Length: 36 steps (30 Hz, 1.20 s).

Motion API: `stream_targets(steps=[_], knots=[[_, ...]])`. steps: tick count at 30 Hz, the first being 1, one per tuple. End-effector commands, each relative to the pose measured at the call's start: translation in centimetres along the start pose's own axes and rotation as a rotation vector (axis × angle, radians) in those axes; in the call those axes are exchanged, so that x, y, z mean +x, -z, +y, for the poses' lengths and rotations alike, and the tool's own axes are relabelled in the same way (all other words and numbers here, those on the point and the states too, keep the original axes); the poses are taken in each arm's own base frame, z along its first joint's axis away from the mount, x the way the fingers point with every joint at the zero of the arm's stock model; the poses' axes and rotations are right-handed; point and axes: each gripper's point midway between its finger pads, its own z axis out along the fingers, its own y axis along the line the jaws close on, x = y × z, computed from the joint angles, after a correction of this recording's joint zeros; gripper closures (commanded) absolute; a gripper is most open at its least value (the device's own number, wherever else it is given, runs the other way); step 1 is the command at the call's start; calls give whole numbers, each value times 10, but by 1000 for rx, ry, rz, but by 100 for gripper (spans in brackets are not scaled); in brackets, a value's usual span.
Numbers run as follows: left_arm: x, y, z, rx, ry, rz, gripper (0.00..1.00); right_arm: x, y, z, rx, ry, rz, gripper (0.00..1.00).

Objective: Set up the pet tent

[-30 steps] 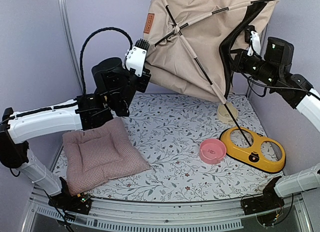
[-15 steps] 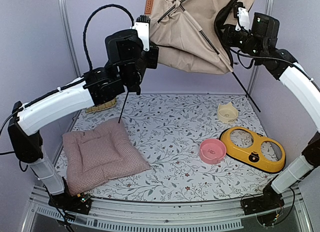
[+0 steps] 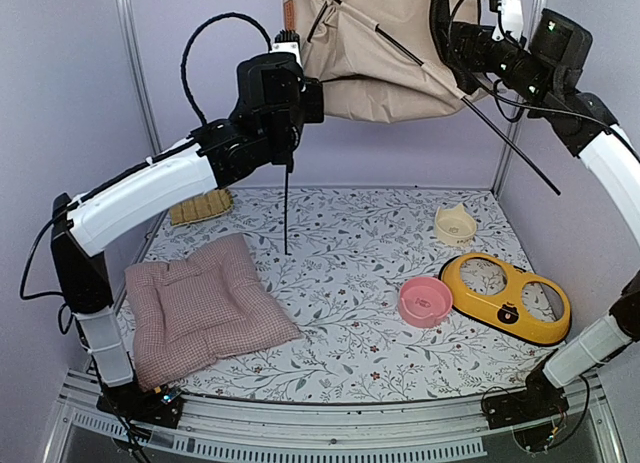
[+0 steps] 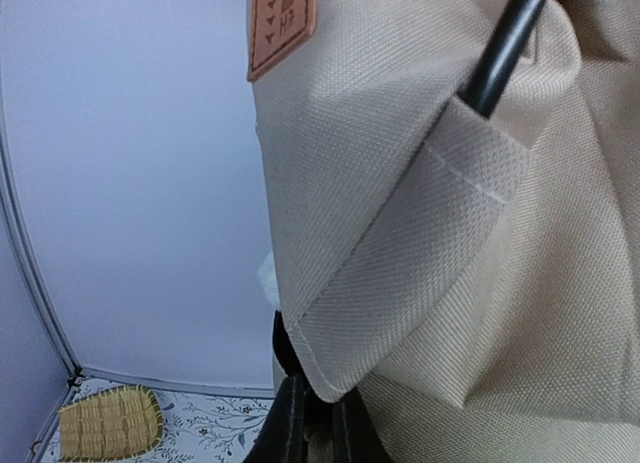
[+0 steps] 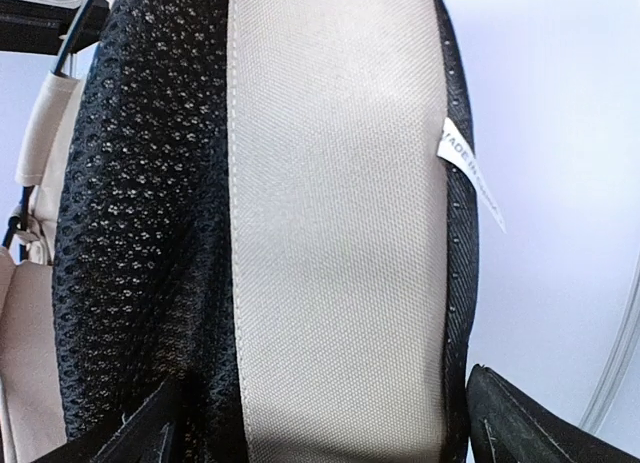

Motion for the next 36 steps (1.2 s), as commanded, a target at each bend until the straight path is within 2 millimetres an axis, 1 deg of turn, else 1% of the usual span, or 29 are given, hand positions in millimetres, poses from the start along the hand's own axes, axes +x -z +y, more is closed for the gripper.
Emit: stream_targets(steps=[1,4,5,6,11,15,17,22,24,27,30,31,33,34,36], knots=[[-21,-7,1,26,169,-41,100,-21,26,0,-23,27,-55,1],[-11,-18,7,2,175,-16,100,-36,45,-1,-40,23,-102,1],[-7,-22,9,-8,174,-7,100,-37,50,1,-58,19,-113,1],[-3,-25,11,-17,173,1,100,-42,58,3,-79,14,-132,1],[16,-43,21,-50,177,37,100,-61,91,19,-212,-10,-211,1],[26,-52,29,-75,169,50,100,-66,109,38,-347,-21,-234,1],[32,-56,31,-84,163,60,100,-62,116,49,-421,-46,-220,1],[37,-59,35,-97,150,68,100,-39,131,74,-590,-97,-162,1],[57,-66,29,-102,117,92,100,-32,140,87,-675,-98,-151,1],[67,-70,29,-112,99,104,100,-15,148,103,-747,-106,-117,1],[74,-74,31,-123,91,114,100,9,147,119,-762,-109,-60,1],[76,-75,31,-124,90,117,100,17,145,120,-743,-106,-40,1],[79,-77,31,-125,82,122,100,21,140,110,-665,-75,-38,0],[81,-78,32,-127,75,125,100,18,139,102,-621,-67,-45,1],[84,-79,31,-129,62,128,100,2,140,85,-526,-30,-76,1]])
